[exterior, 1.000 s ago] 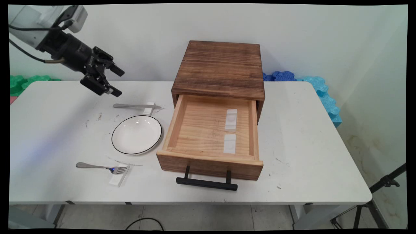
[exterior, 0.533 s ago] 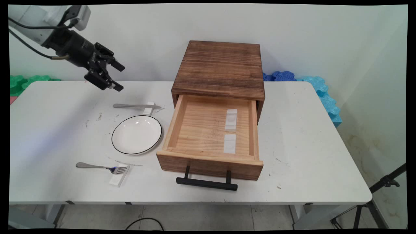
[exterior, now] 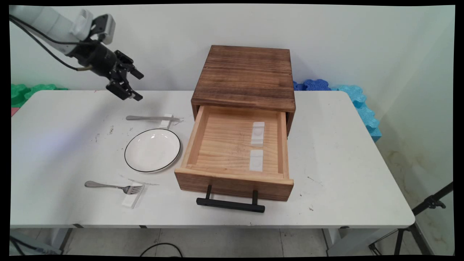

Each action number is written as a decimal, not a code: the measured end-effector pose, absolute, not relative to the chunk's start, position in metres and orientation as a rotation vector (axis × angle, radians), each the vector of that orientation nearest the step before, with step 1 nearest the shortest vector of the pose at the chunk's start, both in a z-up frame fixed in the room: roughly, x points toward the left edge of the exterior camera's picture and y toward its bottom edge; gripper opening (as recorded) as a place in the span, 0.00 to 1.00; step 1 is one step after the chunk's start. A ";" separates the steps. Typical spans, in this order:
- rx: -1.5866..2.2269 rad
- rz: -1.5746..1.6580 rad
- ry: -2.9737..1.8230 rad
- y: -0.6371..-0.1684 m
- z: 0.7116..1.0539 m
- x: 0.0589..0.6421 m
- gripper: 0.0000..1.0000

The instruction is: Pick up the knife from the left of the white plate

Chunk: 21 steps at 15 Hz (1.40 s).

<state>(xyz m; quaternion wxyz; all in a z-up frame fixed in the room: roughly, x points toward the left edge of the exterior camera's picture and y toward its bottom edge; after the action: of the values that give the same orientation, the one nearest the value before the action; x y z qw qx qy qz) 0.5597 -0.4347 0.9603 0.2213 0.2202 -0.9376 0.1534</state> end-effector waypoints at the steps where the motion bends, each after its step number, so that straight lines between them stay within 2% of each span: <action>1: 0.601 0.430 -2.602 -0.440 0.955 0.562 1.00; 9: 0.518 0.440 -2.718 -0.480 0.898 0.577 1.00; 21: 0.424 0.371 -2.830 -0.503 0.831 0.581 1.00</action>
<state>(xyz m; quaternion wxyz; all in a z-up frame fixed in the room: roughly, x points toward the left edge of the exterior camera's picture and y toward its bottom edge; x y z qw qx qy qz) 0.5808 -0.5028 0.8313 0.1275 0.1458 -0.9727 0.1275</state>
